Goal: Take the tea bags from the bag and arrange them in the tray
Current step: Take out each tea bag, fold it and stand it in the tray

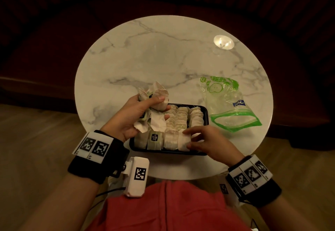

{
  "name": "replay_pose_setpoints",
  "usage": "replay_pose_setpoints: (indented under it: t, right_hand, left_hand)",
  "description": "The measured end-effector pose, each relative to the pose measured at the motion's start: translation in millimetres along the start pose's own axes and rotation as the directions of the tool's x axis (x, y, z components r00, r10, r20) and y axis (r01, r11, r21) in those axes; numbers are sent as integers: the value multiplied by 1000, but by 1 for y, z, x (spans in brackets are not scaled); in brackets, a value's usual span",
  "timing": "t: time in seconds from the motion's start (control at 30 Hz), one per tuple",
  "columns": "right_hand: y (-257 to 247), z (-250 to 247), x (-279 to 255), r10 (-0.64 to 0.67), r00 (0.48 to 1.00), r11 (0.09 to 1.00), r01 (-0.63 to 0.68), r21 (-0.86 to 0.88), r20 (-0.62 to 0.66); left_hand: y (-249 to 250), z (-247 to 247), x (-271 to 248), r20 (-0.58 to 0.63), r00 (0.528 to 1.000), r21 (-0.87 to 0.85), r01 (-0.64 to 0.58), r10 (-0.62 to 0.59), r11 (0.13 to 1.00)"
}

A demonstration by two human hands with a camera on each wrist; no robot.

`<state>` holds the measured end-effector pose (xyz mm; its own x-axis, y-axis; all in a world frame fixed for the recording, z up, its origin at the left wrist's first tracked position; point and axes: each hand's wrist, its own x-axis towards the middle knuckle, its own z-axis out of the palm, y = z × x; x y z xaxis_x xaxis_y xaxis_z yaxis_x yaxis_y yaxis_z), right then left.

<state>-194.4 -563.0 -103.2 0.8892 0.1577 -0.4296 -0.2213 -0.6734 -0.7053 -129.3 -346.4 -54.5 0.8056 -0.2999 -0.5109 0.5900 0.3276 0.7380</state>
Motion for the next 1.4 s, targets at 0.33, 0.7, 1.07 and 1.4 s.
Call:
replay_pose_setpoints:
  t: [0.33,0.7,1.07,1.4]
  right_hand:
    - [-13,-8,8,-212,962,956,169,-240,-169]
    - [-76,-25,22,-254,908,925,329,191,-333]
    - [-75,-24,21,-118,935,710,316,630,-335]
    - [-52,-20,13,-118,923,746,326,580,-367]
  left_hand:
    - [1,1,-2,41,999,-20,11,-10,1000]
    - [-3,8,-3,115,993,-28,7,-4,1000]
    - [-1,-1,1,111,994,-65,-10,17,998]
    - [-1,-15,7,11,999,-115,-45,46,992]
